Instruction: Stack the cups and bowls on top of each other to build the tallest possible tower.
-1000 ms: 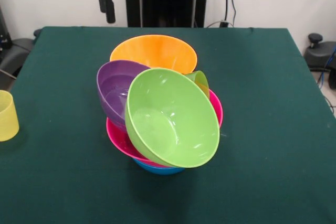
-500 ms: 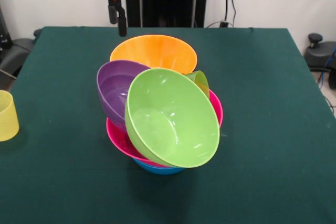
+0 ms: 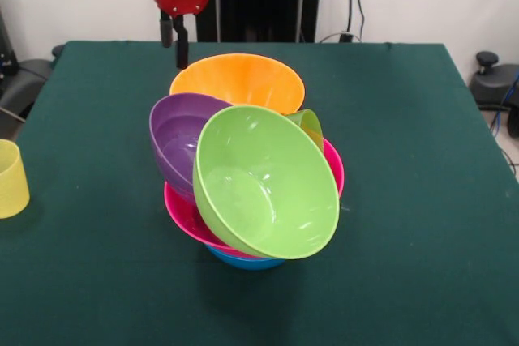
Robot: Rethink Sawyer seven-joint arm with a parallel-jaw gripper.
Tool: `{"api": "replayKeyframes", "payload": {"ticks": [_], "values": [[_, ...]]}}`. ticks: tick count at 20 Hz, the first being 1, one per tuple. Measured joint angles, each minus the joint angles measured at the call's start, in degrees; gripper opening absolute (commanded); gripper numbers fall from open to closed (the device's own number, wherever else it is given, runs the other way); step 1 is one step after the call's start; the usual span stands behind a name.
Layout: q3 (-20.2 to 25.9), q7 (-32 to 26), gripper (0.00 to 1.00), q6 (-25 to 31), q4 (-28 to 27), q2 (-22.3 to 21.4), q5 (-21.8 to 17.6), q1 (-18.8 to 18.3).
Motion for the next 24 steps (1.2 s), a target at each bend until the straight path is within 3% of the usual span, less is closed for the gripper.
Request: {"api": "replayKeyframes", "payload": {"ticks": [11,15,24], "values": [[0.69,-7.48,1.00,5.25,1.99,0.72,-0.10,-0.02],[2.75,-14.57,1.00,6.55,3.24,-0.22,-0.11,-0.26],[8.35,-36.93,1.00,6.88,5.96,-5.00,-0.13,-1.96]]}}
